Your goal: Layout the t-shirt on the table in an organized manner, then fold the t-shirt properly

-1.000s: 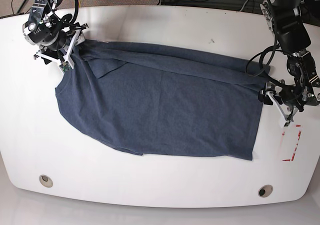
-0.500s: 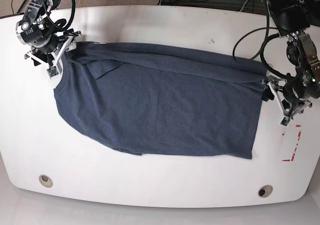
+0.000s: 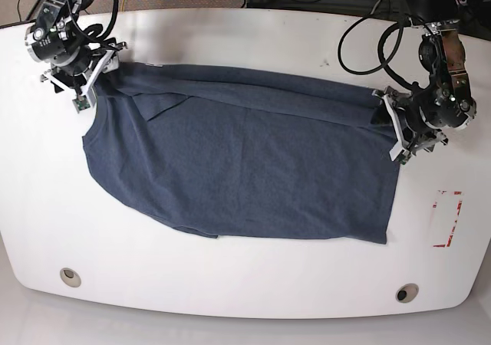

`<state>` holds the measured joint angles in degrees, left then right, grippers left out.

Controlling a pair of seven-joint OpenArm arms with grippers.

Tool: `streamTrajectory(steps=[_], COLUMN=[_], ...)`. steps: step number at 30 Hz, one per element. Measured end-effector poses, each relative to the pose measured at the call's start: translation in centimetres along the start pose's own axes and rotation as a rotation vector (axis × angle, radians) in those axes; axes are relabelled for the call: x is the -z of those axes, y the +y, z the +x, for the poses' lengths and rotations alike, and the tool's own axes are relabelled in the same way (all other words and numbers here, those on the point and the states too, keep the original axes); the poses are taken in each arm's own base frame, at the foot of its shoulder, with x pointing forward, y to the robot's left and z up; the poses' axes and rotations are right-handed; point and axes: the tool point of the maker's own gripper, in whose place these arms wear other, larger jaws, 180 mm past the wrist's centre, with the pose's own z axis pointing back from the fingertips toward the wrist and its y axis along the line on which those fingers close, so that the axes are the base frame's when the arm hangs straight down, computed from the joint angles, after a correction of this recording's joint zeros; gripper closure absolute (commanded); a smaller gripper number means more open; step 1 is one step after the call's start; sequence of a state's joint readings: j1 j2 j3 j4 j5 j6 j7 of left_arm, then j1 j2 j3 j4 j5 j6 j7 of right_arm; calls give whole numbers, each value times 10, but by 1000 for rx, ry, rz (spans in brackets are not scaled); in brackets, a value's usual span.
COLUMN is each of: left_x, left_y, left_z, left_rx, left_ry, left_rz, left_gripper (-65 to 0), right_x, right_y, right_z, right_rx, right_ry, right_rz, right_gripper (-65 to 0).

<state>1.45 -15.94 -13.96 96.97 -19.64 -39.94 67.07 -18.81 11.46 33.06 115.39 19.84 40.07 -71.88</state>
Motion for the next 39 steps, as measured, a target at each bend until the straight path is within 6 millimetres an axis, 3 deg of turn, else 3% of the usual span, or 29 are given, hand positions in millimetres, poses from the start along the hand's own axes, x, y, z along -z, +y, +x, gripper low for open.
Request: streamTrajectory(steps=[6, 23, 27, 31, 39], left_x=[1, 1, 1, 3, 27], left_y=[-3, -3, -3, -8, -38], left_z=[1, 2, 2, 3, -9], left_rx=[1, 0, 1, 2, -10], left_ry=[-11, -17, -14, -18, 0], left_rz=[-8, -9, -7, -19, -120], left_gripper=[-403, -403, -403, -403, -403], right_x=[0, -23, -22, -17, -13], right_y=[0, -69, -66, -49, -26], right_z=[-8, -5, -2, -7, -4], right_rx=[-23, 20, 27, 60, 96], right_ry=[41, 2, -14, -2, -39], right_rz=[-3, -259, -240, -168, -57], right_gripper=[-417, -417, -417, -417, -417])
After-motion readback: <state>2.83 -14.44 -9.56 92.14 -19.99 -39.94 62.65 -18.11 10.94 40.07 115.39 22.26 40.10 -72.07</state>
